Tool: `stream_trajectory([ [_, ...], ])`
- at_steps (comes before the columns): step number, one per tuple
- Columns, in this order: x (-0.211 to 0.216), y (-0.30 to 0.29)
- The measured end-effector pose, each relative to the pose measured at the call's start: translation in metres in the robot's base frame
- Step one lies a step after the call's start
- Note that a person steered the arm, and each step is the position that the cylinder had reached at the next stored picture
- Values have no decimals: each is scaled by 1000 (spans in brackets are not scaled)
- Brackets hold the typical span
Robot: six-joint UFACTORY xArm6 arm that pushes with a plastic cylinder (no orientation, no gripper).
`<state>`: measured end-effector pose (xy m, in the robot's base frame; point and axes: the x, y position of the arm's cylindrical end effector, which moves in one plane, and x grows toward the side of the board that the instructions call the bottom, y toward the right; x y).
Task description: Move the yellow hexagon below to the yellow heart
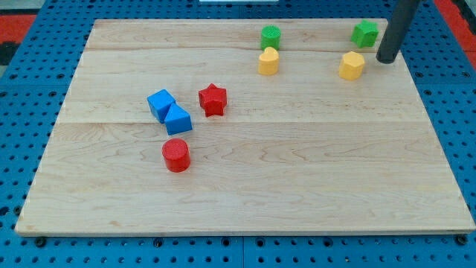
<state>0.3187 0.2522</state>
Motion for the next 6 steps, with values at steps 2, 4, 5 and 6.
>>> stream_trajectory([
  [2, -8, -80],
  [4, -5, -92],
  [5, 9, -122],
  [6, 14, -153],
])
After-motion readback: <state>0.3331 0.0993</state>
